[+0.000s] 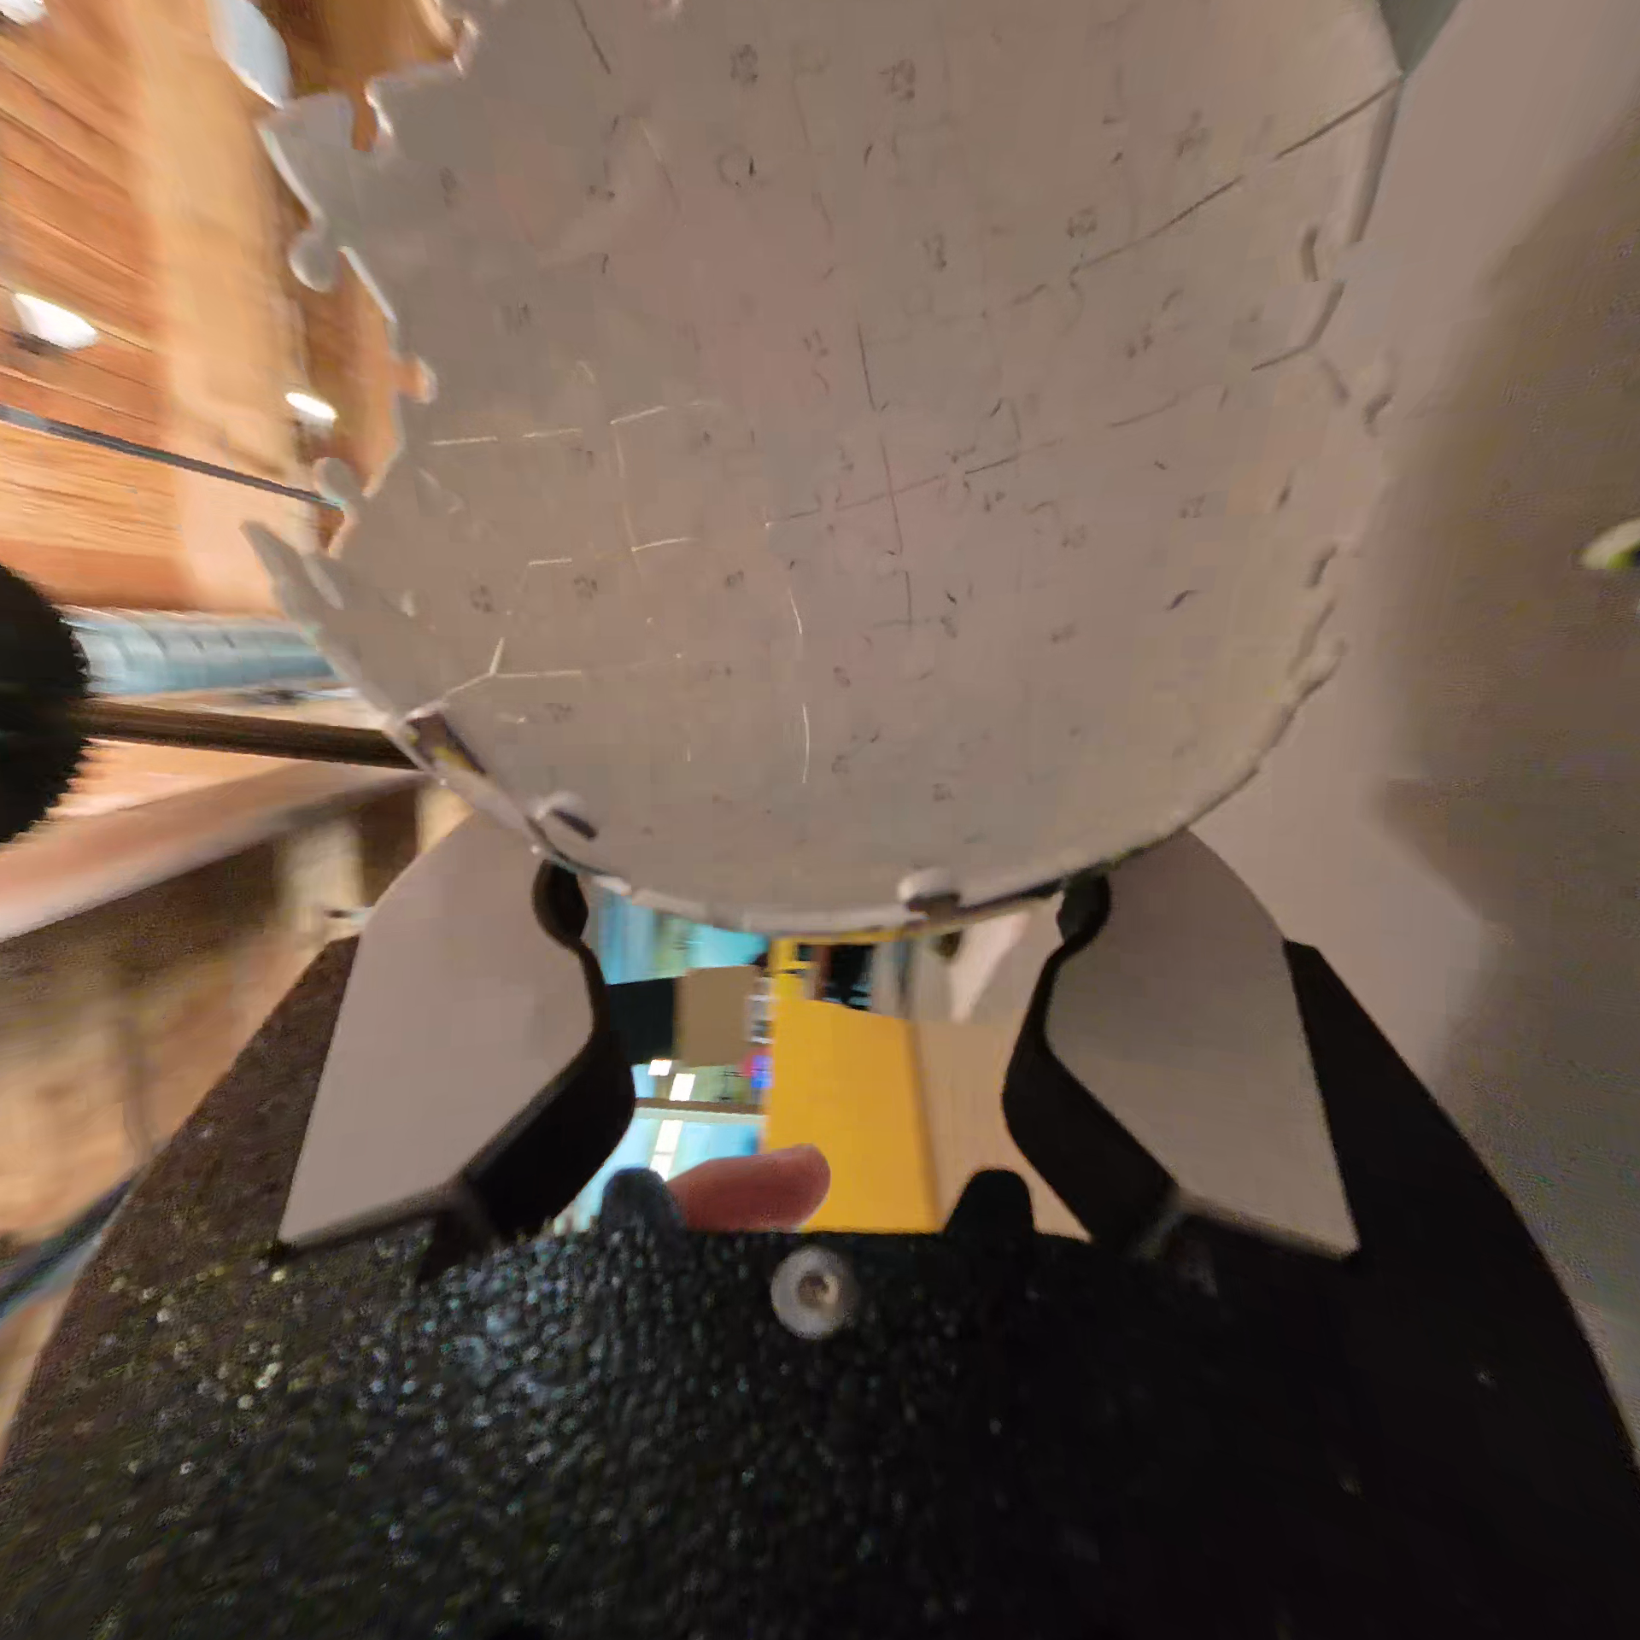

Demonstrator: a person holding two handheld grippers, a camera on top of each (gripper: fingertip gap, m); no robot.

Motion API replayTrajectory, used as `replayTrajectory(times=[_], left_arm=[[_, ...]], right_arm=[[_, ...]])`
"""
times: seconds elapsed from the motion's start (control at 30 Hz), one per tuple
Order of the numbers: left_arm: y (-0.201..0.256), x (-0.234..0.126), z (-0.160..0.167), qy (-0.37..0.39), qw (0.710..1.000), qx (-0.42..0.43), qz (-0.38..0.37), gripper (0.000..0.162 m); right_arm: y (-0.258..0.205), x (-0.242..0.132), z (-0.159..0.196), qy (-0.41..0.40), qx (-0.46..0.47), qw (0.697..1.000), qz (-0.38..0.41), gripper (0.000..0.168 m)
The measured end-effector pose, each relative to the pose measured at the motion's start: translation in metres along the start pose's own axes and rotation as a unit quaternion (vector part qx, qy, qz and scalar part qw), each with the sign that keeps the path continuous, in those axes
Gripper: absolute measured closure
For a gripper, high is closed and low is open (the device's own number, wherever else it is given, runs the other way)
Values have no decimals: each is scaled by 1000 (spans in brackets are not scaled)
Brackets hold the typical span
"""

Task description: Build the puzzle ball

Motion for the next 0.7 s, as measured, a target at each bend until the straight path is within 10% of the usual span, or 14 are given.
replayTrajectory(times=[0.33,0.7], left_arm=[[15,15,-6,17,904,-293,309,57],[42,29,-4,34,803,-423,419,62]], right_arm=[[-4,-21,14,60,282,934,-211,73],[-22,-26,30,54,432,863,-257,70]])
Point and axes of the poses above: each gripper's, where its closed fingertips meet, x out along the fingers, z out of its underside, y = z × x across the jaws, the point moved 7 cm from there along -x, back along the fingers, and after that the axes turned 13 degrees about y, right-handed, at the moved point
